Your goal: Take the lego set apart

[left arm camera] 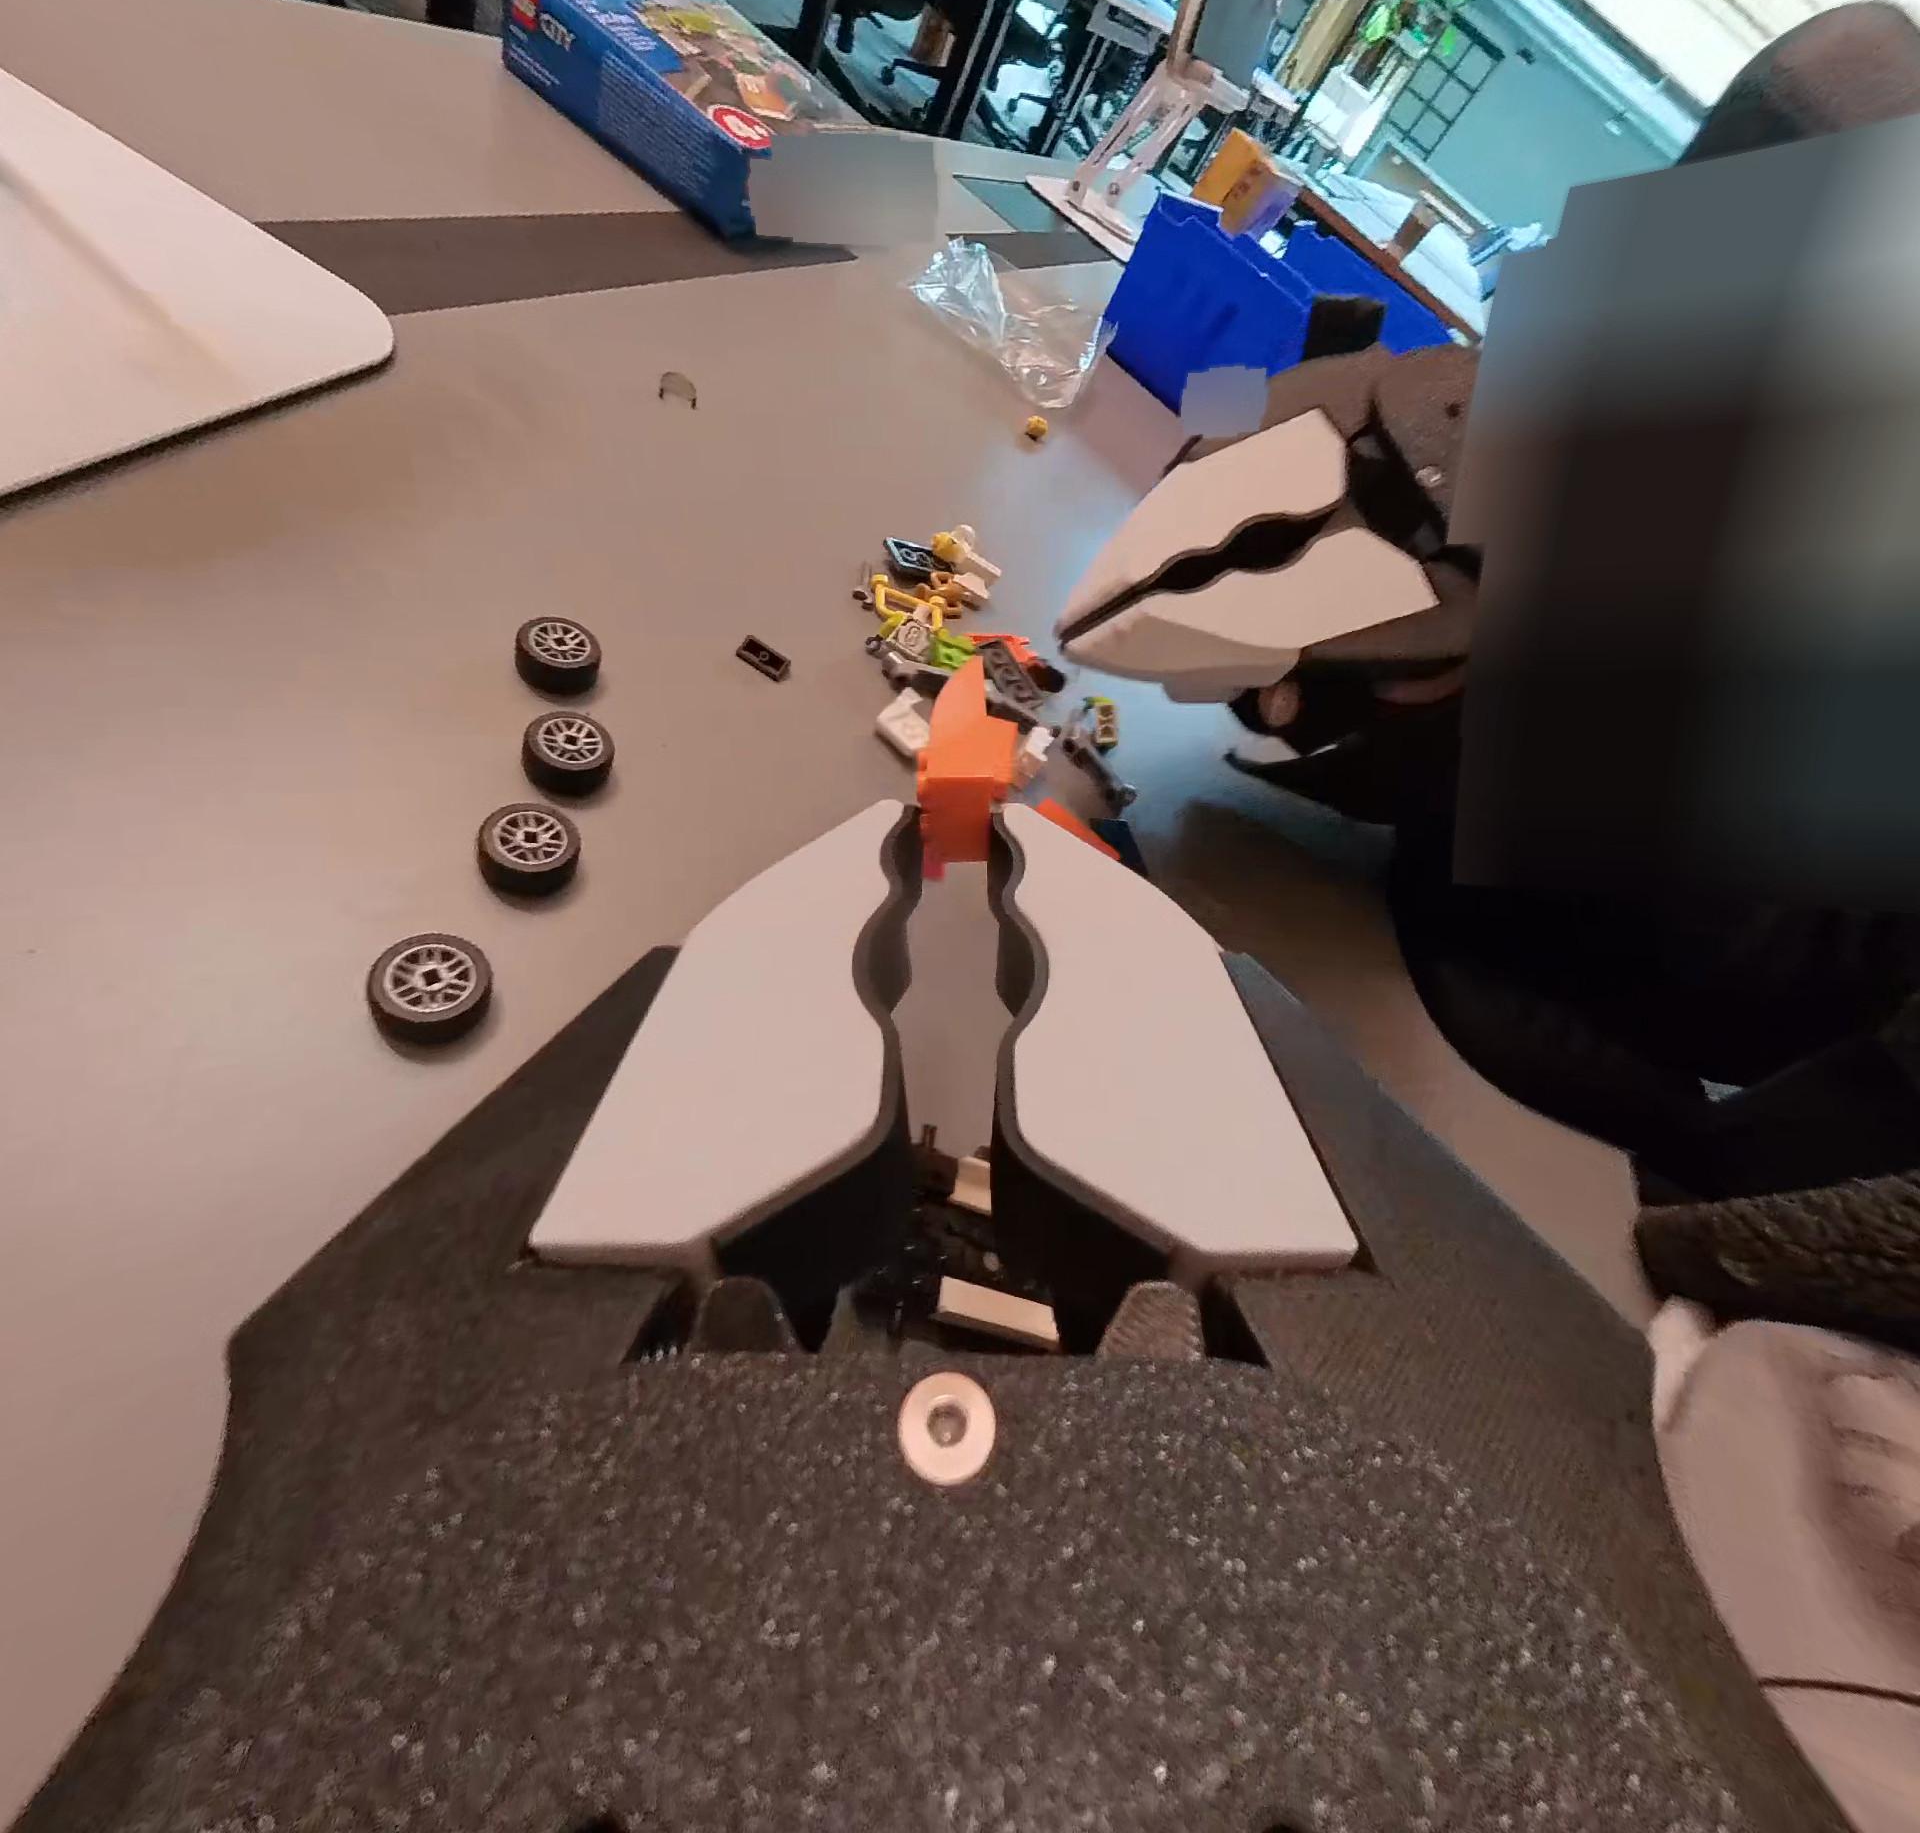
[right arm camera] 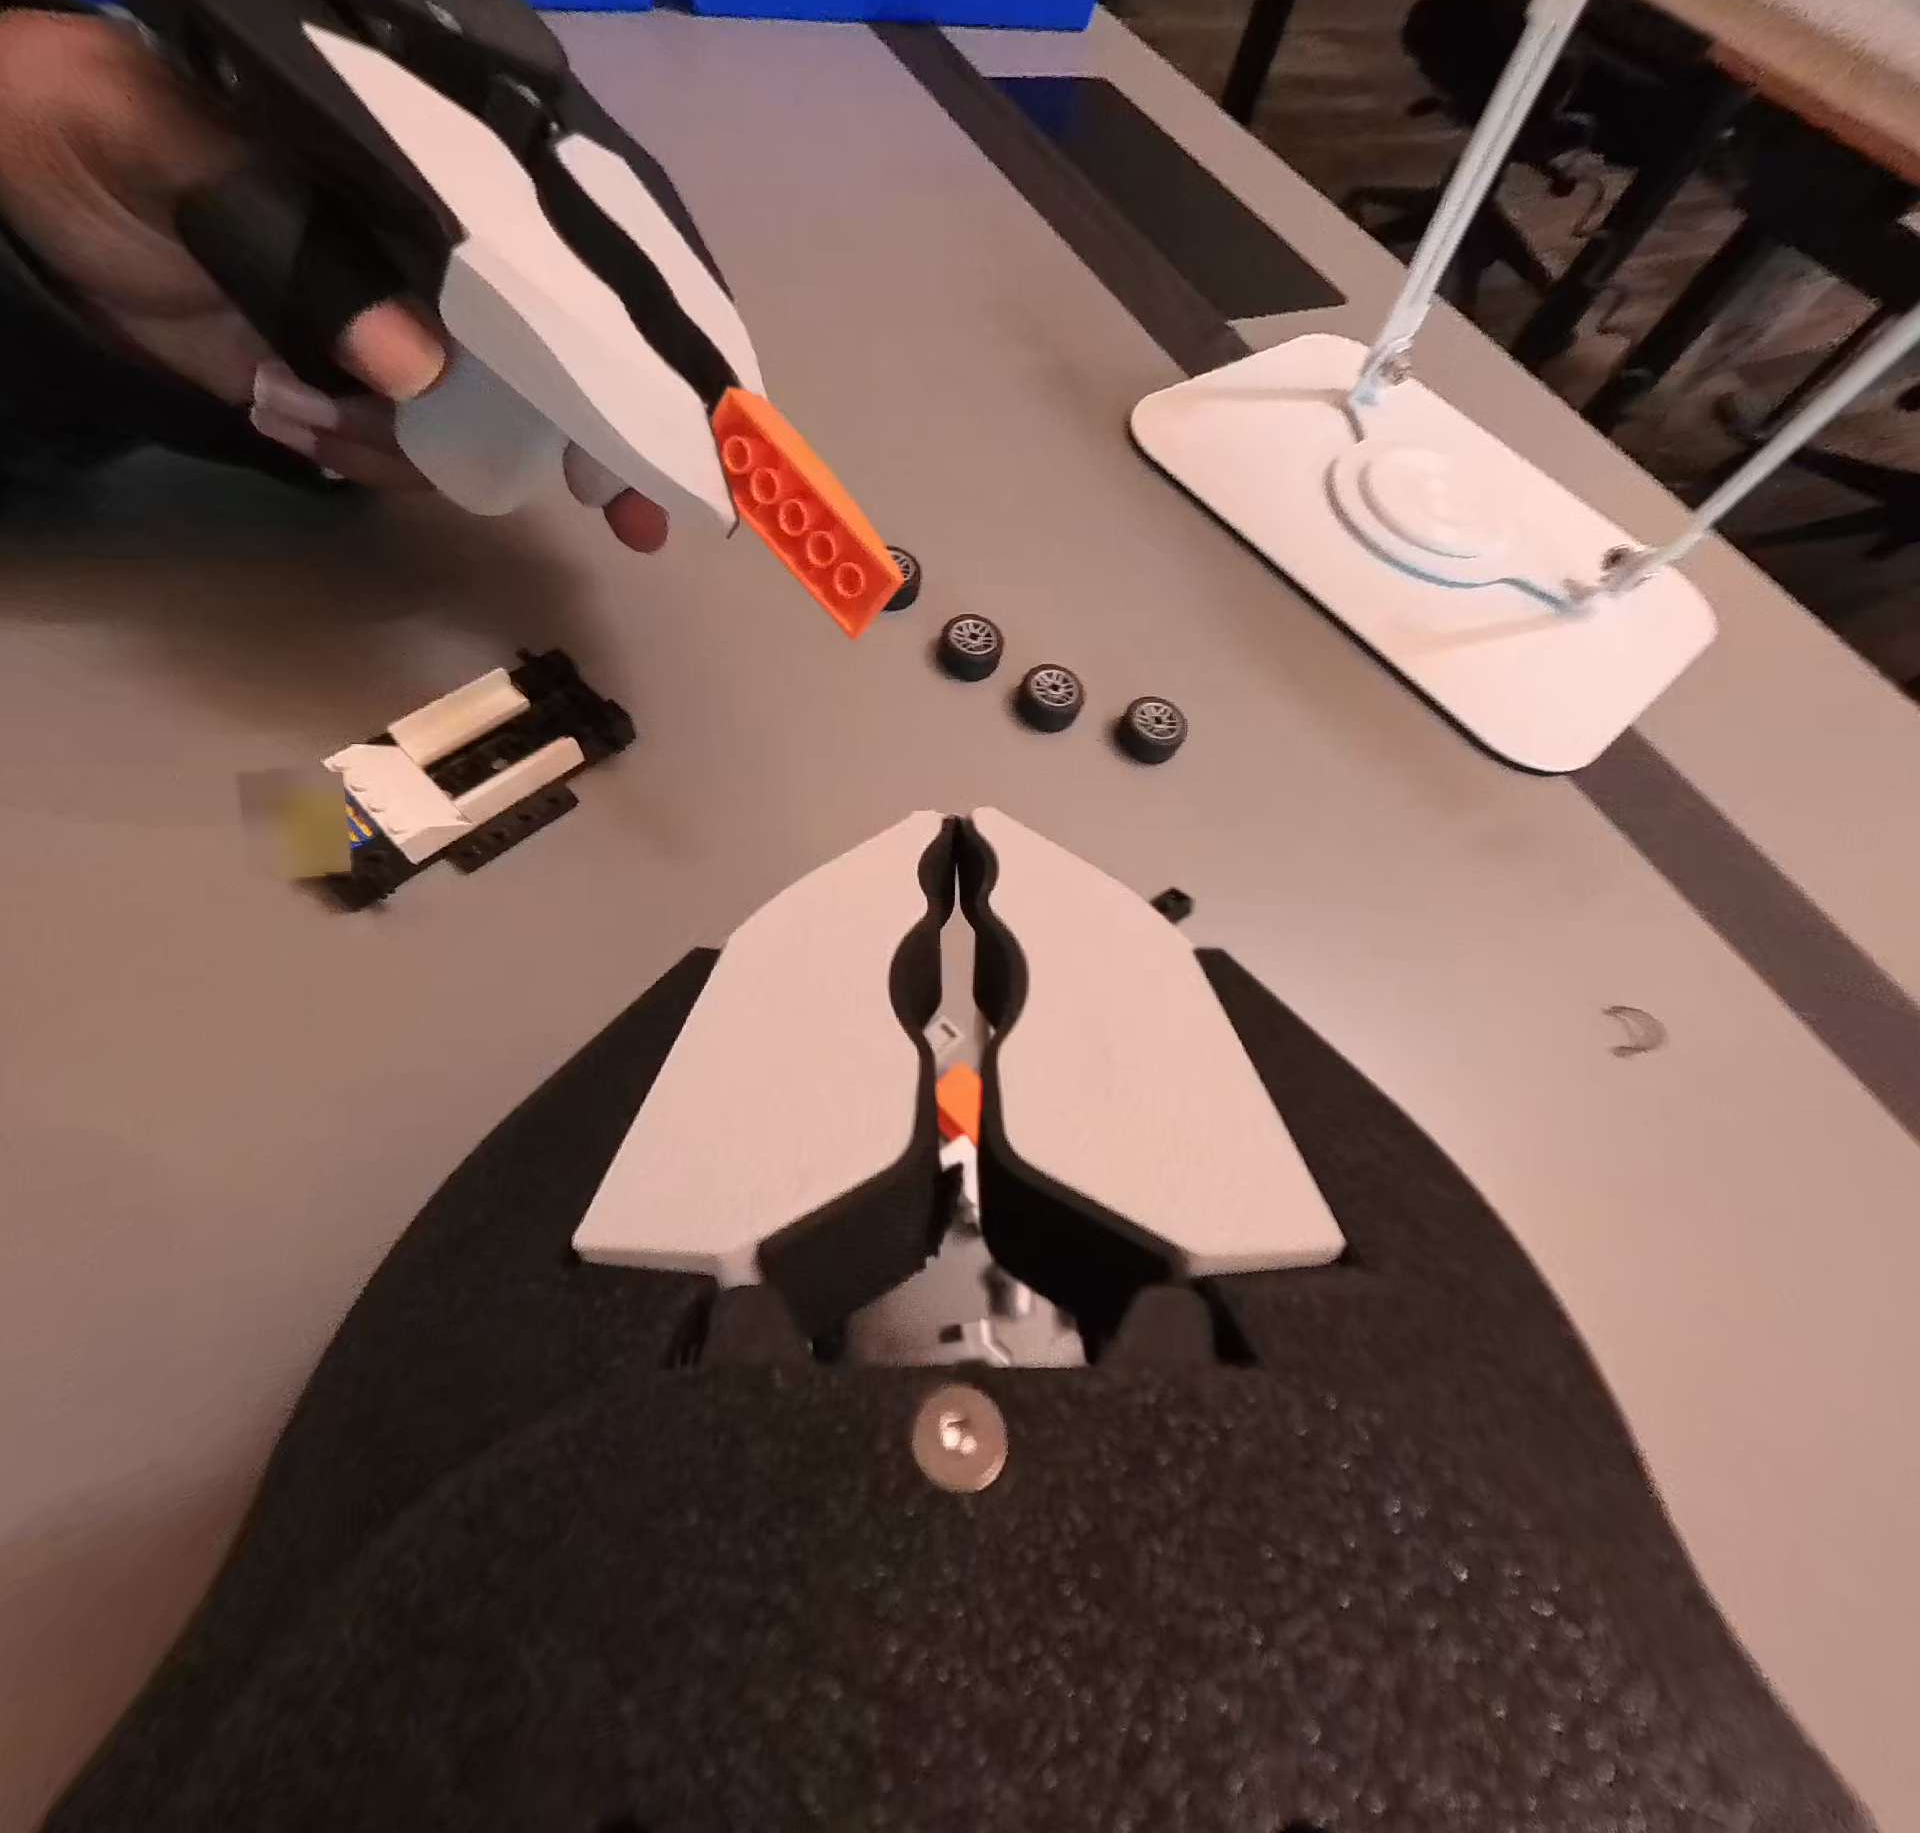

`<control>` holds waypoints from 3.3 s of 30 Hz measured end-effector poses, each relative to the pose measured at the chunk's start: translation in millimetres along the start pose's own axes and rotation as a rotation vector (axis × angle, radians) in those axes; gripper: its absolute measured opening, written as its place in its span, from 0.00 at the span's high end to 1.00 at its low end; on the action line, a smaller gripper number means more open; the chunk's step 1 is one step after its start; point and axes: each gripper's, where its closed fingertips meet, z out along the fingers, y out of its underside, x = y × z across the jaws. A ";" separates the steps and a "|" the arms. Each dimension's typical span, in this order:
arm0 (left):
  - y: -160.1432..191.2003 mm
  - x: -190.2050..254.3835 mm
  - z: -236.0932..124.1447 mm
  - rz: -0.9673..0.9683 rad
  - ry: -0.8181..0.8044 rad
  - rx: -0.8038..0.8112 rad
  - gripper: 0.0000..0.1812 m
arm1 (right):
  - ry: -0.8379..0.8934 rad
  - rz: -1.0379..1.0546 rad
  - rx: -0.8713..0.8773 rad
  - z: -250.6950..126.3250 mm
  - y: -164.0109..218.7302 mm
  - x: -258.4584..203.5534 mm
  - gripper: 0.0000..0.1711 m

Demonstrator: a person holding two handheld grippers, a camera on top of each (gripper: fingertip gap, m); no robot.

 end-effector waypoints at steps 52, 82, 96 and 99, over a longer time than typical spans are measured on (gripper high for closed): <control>12.0 -48.9 -27.3 0.510 -0.309 -0.172 0.93 | -0.322 -0.321 -0.290 53.2 23.1 -155.3 0.83; -9.8 116.5 -44.9 0.541 0.532 0.175 0.94 | -0.958 0.421 0.591 -77.7 -92.3 -93.7 0.95; 37.6 98.1 -8.0 1.056 0.183 -0.152 0.94 | -0.405 -0.336 0.111 -32.4 -45.5 -115.3 0.91; 32.5 98.3 -10.7 0.986 0.212 -0.120 0.94 | -0.367 -0.361 0.150 -32.5 -52.0 -113.6 0.91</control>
